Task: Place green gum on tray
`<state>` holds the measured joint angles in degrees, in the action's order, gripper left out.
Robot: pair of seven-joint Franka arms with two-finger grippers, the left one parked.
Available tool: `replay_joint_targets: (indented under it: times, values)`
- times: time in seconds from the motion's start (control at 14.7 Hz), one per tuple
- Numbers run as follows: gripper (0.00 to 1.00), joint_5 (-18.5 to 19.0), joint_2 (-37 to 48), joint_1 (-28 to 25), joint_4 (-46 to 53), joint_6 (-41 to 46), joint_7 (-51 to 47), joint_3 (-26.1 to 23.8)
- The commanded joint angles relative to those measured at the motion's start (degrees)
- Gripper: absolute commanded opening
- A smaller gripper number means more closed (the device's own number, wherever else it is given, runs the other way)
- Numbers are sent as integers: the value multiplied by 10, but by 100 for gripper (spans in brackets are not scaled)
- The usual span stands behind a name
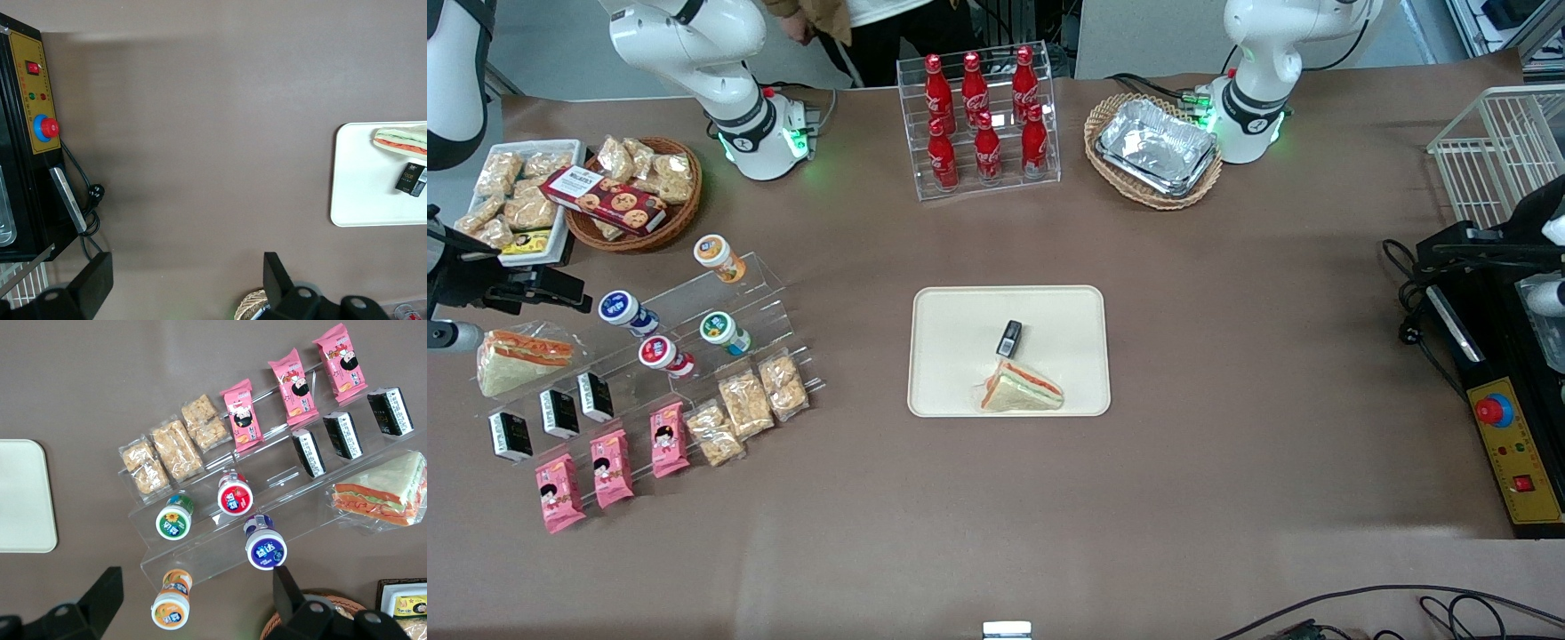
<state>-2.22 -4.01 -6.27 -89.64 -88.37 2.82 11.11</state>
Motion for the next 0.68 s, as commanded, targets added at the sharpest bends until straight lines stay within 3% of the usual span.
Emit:
replay_joint_targets:
  times: [0.0, 0.34, 0.61]
  values:
    - [100, 6, -8, -1, 16, -1, 6, 0]
    - [100, 5, -7, -1, 16, -1, 4, -1]
    - [100, -20, 8, -1, 10, 9, 9, 0]
